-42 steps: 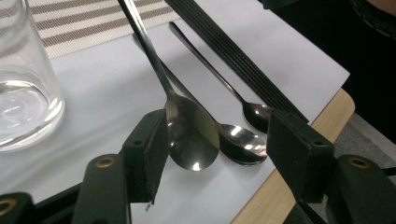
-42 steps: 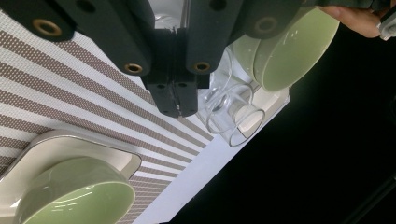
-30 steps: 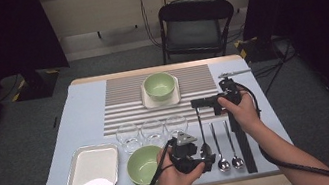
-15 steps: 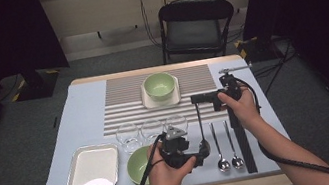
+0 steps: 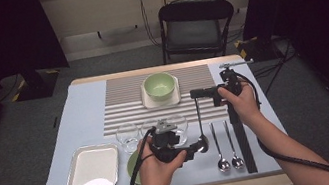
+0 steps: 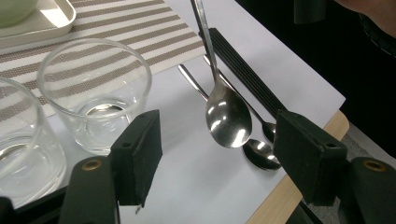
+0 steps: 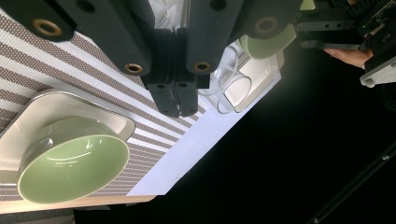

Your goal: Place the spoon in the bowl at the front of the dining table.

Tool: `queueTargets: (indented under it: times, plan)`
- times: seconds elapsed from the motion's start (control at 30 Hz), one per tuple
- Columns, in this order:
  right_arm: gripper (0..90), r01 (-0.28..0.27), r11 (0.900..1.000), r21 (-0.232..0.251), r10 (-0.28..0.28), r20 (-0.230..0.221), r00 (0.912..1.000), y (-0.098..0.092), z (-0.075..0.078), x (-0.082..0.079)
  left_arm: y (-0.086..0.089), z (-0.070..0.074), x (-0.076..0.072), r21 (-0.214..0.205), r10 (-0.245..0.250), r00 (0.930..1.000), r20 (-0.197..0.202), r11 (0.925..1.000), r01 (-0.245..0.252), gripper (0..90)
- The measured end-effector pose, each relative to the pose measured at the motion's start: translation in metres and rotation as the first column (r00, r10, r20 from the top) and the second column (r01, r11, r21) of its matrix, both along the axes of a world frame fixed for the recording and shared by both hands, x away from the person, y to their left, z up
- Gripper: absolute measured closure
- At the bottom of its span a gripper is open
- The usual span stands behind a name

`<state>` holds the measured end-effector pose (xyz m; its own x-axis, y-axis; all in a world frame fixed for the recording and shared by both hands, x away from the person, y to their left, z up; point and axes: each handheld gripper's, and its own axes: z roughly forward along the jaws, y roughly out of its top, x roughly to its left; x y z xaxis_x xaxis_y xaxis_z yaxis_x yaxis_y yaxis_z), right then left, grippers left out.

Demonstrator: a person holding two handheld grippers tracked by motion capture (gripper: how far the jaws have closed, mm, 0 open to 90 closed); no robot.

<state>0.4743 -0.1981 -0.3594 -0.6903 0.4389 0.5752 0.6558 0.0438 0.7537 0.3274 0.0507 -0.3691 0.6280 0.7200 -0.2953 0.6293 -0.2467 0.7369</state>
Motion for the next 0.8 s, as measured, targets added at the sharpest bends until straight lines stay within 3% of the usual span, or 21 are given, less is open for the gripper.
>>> queueTargets:
  times: [0.2, 0.27, 0.57, 0.8]
  plan:
    - [90.0, 0.002, 1.0000, -0.002, -0.002, 0.003, 1.0000, 0.004, 0.004, 0.002, 0.008, 0.005, 0.004, -0.006, 0.012, 0.9999, -0.004, 0.9999, -0.012, 32.6]
    - [90.0, 0.002, 1.0000, 0.008, -0.002, 0.005, 1.0000, 0.006, 0.005, 0.003, 0.012, 0.006, 0.006, 0.013, 0.019, 0.9998, 0.006, 0.9997, -0.019, 32.6]
    - [90.0, 0.004, 1.0000, 0.007, -0.004, 0.010, 0.9999, 0.012, 0.010, 0.006, 0.026, 0.009, 0.014, 0.029, 0.043, 0.9991, -0.004, 0.9987, -0.043, 32.6]
    - [90.0, 0.007, 0.9999, 0.014, -0.007, 0.010, 0.9999, 0.014, 0.013, 0.008, 0.031, 0.010, 0.019, 0.008, 0.045, 0.9988, -0.017, 0.9990, -0.045, 32.4]
